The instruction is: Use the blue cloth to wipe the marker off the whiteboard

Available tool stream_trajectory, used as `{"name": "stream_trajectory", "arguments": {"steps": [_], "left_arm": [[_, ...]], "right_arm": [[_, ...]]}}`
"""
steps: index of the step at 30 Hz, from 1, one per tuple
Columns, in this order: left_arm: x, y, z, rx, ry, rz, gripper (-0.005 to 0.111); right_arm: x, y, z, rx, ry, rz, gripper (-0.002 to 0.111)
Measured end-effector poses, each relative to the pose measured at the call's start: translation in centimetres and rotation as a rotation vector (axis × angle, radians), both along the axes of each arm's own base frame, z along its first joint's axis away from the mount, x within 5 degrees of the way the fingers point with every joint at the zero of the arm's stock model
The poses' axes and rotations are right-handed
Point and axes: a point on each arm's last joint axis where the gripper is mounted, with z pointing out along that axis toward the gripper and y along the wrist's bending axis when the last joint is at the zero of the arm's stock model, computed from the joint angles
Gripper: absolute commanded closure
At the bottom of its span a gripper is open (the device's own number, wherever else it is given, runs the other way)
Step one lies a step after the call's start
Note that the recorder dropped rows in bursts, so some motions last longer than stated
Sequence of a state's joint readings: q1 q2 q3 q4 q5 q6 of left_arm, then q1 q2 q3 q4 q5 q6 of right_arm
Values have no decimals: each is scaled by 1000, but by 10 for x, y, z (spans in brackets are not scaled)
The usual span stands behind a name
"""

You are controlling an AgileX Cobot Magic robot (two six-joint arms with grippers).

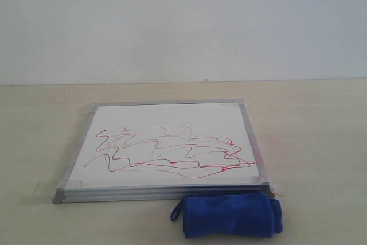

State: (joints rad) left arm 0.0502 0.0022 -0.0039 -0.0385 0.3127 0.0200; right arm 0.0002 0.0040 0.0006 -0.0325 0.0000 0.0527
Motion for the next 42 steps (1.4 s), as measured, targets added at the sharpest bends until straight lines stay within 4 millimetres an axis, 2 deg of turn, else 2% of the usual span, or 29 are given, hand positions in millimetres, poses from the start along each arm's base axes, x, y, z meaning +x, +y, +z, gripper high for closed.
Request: {"name": "stream_trajectory", "arguments": {"steps": [4, 5, 9, 12, 14, 18, 23, 29, 42], "left_arm": [[0, 0, 0, 0, 0, 0, 103], [0, 0, 0, 0, 0, 0, 103], [0, 0, 0, 0, 0, 0, 103], [0, 0, 0, 0, 0, 0, 103], [0, 0, 0, 0, 0, 0, 103], [0, 0, 0, 0, 0, 0, 103], [0, 0, 0, 0, 0, 0, 103], [0, 0, 0, 0, 0, 0, 103], [0, 0, 0, 0, 0, 0, 103]], "right_arm": [[-8, 1, 31, 10, -352, 14, 108], [-10, 1, 36, 12, -384, 16, 108], [-15, 1, 64, -43, -351, -4, 108], [-11, 0, 87, -94, -229, -17, 108], [-2, 0, 99, -105, -96, -16, 108], [23, -1, 105, -115, 167, -9, 108], [49, -1, 100, -116, 284, -2, 108], [57, -1, 102, -86, 270, -3, 108], [59, 0, 118, -78, 91, -5, 108]]}}
